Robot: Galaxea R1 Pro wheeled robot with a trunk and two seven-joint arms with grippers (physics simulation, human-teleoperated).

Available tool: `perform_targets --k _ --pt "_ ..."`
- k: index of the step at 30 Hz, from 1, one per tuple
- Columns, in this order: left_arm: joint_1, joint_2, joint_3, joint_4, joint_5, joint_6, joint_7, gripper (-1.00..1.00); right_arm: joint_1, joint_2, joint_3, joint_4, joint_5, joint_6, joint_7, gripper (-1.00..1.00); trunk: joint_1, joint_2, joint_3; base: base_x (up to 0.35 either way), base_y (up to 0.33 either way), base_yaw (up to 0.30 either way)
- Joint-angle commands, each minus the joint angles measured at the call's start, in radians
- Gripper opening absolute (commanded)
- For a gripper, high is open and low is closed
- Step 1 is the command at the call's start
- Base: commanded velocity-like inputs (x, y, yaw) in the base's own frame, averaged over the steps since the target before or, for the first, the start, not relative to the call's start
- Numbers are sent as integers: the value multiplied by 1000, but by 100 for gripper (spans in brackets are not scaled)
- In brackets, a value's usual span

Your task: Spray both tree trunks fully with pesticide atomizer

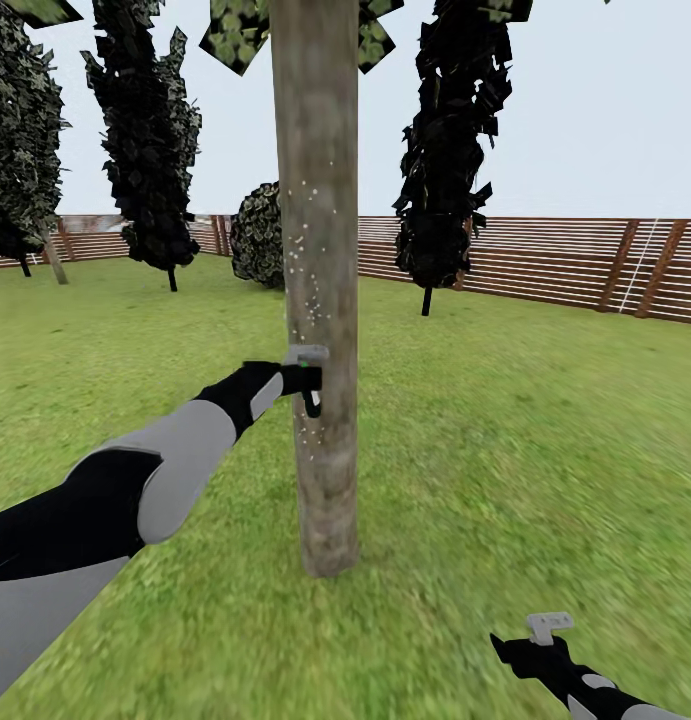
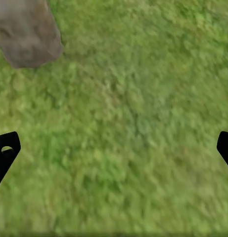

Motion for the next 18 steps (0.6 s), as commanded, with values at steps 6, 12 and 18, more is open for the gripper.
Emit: perform_targets --k 6,12,18 --pt "0 0 -2 84 9 -48 -2 -100 -2 0 6 4 -11 -6 6 100 0 -2 -2 0 0 0" --pt "2 0 -2 100 8 -99 -18 -100 -2 0 6 4 -11 -6 6 100 0 -2 -2 0 0 0" --pt "2 0 -5 91 9 -103 -164 -100 -2 0 6 4 -11 -6 6 100 0 -2 -2 0 0 0"
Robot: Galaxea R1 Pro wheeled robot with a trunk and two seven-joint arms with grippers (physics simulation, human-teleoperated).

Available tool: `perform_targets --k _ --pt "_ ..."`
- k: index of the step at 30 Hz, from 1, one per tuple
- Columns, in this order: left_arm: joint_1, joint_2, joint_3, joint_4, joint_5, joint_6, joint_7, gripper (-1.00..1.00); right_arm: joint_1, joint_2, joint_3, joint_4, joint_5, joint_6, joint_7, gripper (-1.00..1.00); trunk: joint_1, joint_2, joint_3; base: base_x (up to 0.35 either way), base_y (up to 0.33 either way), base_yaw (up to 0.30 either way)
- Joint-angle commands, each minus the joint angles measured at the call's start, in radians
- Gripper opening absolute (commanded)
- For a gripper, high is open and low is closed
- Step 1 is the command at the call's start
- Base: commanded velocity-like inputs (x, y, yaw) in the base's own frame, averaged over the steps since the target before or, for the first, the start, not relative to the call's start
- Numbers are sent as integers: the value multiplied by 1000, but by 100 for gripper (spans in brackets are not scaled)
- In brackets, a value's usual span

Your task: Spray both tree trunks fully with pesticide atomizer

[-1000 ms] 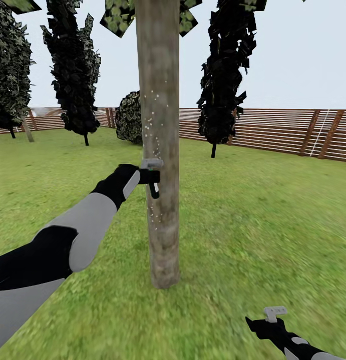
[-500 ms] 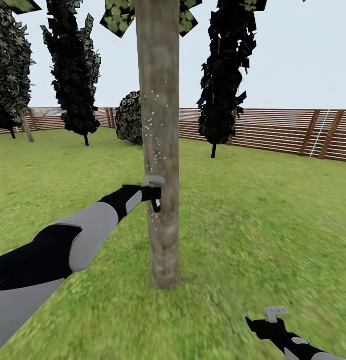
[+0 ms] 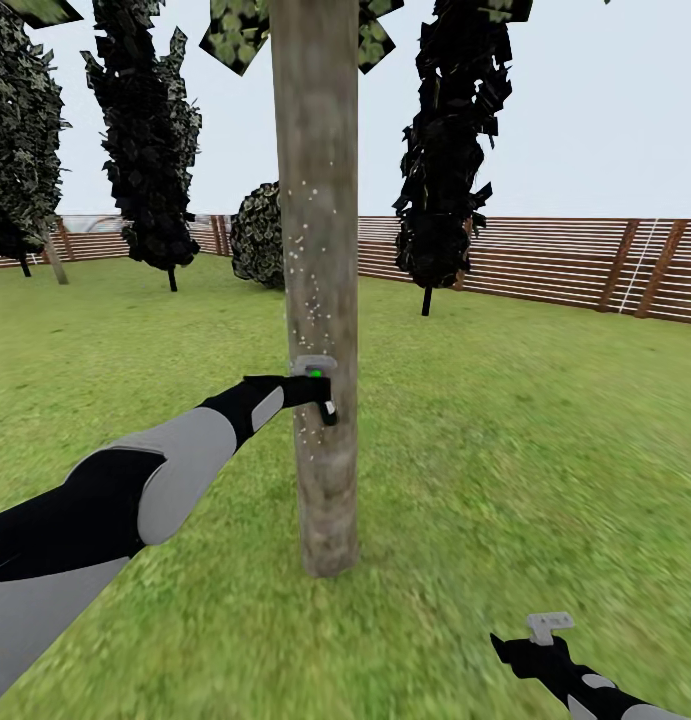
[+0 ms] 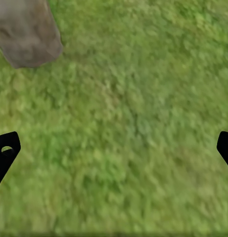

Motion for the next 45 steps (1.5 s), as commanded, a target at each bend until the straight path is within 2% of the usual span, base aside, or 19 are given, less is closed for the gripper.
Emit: perform_targets --k 1,5,14,18,19,21,24,26,28,30,32,34,37,39,45 --pt "-1 0 -3 -2 9 7 -11 -100 -2 0 6 5 -11 -6 7 100 0 -1 -2 0 0 0" --pt "-1 0 2 6 8 7 -35 -100 -2 0 6 5 -11 -6 7 100 0 -1 -2 0 0 0" --pt "8 0 3 9 -3 6 -35 -100 -2 0 6 5 -11 -6 7 100 0 -1 -2 0 0 0" --pt "33 0 3 9 -50 6 -31 -100 -2 0 6 5 -11 -7 7 100 0 -1 -2 0 0 0" --pt "42 0 4 9 -87 6 -15 -100 -2 0 6 5 -11 -6 7 100 0 -1 -2 0 0 0" --pt "48 0 4 9 -117 4 68 -100 -2 0 6 5 -11 -6 7 100 0 -1 -2 0 0 0" --pt "52 0 2 9 -132 -7 176 -100 -2 -1 6 5 -11 -7 7 100 0 -1 -2 0 0 0" --pt "56 0 2 9 -134 -12 197 -100 -2 -1 6 5 -11 -7 7 100 0 -1 -2 0 0 0" --pt "75 0 3 9 -137 -17 210 -100 -2 -1 6 5 -11 -7 7 100 0 -1 -2 0 0 0" --pt "102 0 4 9 -138 -74 217 -100 -2 -1 6 4 -11 -8 7 100 0 -1 -2 0 0 0" --pt "126 0 5 9 -138 -98 218 -100 -2 -1 6 4 -11 -7 7 100 0 -1 -2 0 0 0" --pt "185 0 4 9 -137 -125 217 -100 -2 -1 6 4 -11 -8 7 100 0 -1 -2 0 0 0" --pt "241 0 4 9 -137 -176 216 -100 -2 -1 6 3 -11 -8 7 100 0 -1 -2 0 0 0" --pt "326 0 4 9 -137 -237 215 -100 -2 -3 6 3 -11 -9 7 100 0 -1 -2 0 0 0" --pt "392 0 5 9 -137 -307 214 -100 -2 -4 5 4 -11 -9 7 100 0 -1 -2 0 0 0"
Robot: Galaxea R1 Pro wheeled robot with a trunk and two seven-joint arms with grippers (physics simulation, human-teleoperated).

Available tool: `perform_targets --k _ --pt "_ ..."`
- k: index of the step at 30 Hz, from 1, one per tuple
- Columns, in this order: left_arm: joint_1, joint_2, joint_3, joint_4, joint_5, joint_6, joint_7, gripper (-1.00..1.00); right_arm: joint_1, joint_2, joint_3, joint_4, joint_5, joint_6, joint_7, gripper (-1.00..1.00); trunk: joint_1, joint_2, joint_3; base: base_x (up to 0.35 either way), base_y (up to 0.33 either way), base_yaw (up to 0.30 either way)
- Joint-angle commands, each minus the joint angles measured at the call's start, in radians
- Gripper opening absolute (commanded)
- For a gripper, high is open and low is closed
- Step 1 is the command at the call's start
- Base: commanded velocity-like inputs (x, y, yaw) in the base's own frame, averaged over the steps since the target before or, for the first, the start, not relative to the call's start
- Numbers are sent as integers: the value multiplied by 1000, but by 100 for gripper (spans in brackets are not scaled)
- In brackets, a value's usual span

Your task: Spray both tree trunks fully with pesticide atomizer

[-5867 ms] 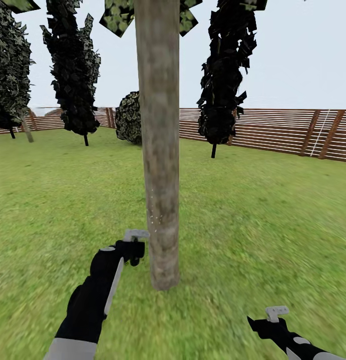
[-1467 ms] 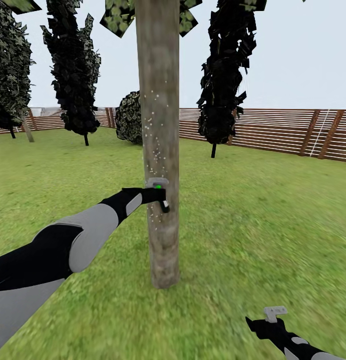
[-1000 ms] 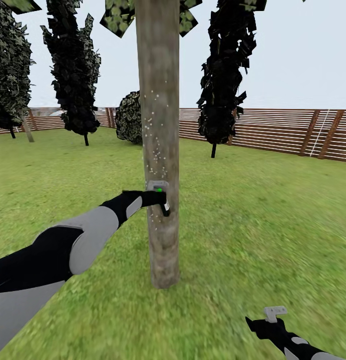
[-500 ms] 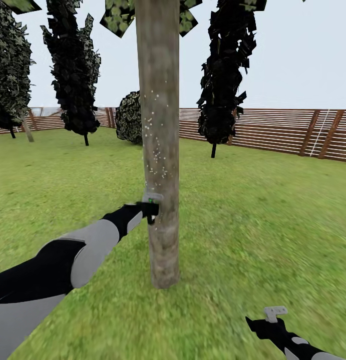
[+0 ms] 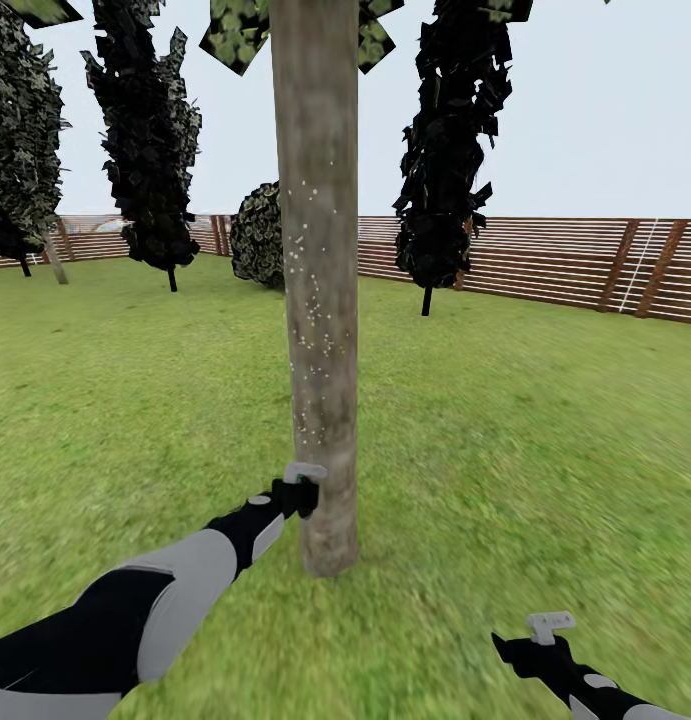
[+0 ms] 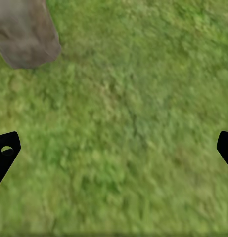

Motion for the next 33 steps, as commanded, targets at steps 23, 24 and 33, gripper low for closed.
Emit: perform_targets --k 23,24,33 --pt "51 0 -2 0 -3 -17 1 -100 24 4 7 5 -12 -6 7 100 0 -2 -2 31 186 0" --pt "52 0 -2 0 -3 -17 1 -100 24 4 7 5 -12 -6 7 100 0 -2 -2 160 330 0" --pt "51 0 -2 -1 -3 -17 1 -100 24 4 7 5 -13 -6 7 100 0 -2 -2 47 343 -92"
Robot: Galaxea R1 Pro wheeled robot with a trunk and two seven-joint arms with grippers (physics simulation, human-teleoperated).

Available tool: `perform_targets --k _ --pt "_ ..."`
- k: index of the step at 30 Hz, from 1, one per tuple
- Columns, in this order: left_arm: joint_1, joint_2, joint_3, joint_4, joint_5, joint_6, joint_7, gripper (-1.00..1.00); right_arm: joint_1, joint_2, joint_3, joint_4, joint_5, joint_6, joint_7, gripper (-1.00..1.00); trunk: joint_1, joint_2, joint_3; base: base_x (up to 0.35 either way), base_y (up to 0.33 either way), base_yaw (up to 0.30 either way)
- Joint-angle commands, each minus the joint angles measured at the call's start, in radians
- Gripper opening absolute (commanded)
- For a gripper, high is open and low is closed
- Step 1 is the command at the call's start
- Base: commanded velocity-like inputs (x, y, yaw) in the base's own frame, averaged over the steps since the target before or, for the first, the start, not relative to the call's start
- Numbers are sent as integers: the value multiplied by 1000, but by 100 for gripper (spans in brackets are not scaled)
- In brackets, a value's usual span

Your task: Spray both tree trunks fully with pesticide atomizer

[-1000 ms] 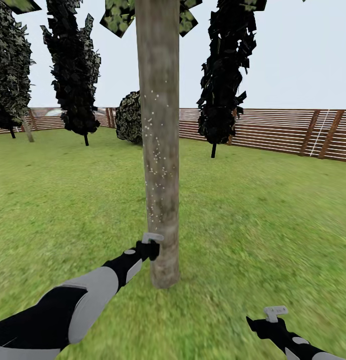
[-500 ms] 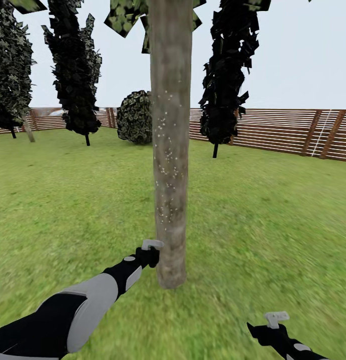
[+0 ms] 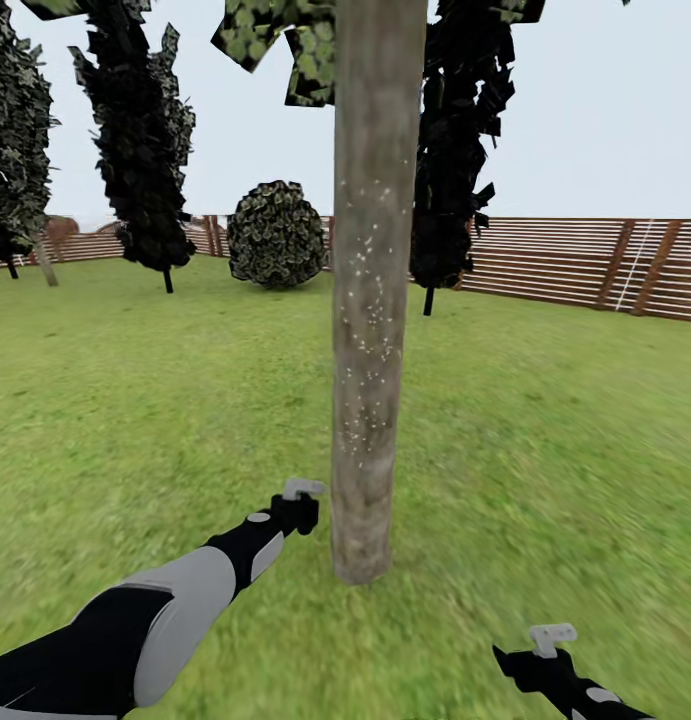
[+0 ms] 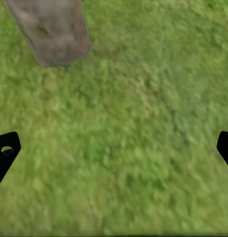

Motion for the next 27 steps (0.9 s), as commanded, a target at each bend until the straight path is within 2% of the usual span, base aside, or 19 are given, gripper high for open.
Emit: perform_targets --k 1,7,12,27 --pt "-1 0 -2 1 -5 -4 0 -100 -2 0 7 5 -10 -7 7 100 0 -1 -2 2 350 -264" --pt "-1 0 -2 1 -4 -2 -1 -100 -2 0 7 5 -11 -7 7 100 0 -1 -2 1 350 -270" --pt "-1 0 -2 1 -3 -2 -1 -100 -2 0 6 5 -11 -7 7 100 0 -1 -2 0 350 -93" --pt "-1 0 -2 1 -3 -2 -2 -100 -2 0 6 5 -12 -5 7 100 0 -1 -2 36 350 -185"
